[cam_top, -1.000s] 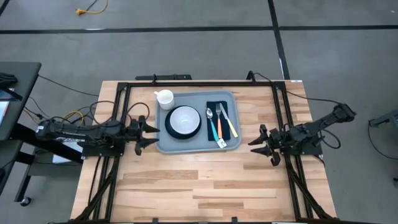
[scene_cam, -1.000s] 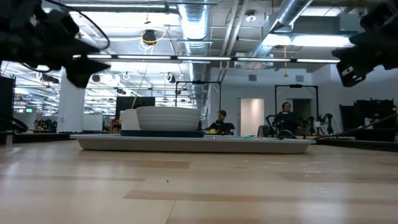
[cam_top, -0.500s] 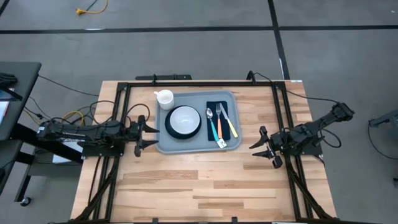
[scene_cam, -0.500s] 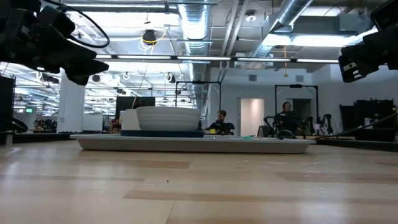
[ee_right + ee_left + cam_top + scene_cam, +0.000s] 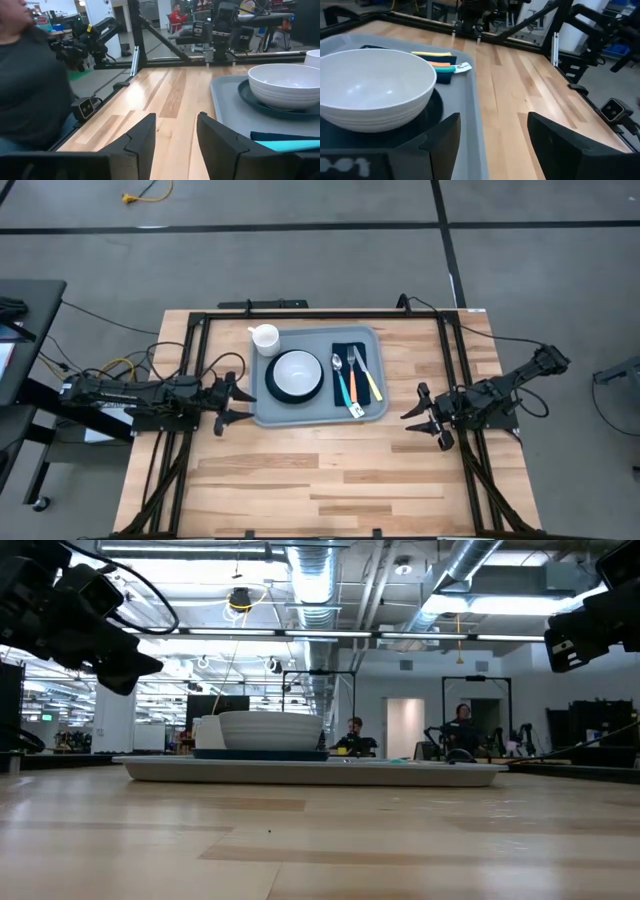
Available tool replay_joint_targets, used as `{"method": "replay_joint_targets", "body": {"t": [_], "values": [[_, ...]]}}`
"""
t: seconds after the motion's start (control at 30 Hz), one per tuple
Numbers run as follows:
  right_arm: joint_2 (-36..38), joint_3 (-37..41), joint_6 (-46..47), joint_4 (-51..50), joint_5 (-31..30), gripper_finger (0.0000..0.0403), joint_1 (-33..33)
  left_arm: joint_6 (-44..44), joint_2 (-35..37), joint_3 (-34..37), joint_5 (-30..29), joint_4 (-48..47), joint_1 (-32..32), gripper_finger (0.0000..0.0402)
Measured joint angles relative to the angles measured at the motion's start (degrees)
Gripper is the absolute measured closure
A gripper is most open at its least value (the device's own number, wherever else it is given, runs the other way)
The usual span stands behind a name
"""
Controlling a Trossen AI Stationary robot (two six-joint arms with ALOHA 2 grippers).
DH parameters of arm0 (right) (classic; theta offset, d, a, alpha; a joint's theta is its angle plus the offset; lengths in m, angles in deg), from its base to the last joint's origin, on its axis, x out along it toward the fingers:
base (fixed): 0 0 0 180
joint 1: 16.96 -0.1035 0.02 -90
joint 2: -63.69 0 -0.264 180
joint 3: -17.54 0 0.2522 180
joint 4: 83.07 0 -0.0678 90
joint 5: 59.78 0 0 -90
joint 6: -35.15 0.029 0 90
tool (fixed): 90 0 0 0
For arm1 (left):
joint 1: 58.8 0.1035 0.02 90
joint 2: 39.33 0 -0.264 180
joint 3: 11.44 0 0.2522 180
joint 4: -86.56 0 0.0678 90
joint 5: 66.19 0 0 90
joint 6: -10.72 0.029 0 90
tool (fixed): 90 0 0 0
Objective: Set up tray
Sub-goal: Return to Home Position
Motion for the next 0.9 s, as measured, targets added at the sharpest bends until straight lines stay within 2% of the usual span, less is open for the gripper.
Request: {"method": "replay_joint_targets", "body": {"t": [0.43, 0.9], "values": [[0.0, 0.0, 0.0, 0.0, 0.0, 0.027, 0.0, 0.0, 0.7, 0.1, -1.7, -0.4, 0.0, 0.0182], [0.0, 0.0, 0.0, 0.0, -0.1, 0.0269, 0.0, 0.0, 12.3, 0.1, -1.8, -0.3, -1.4, 0.0182]]}}
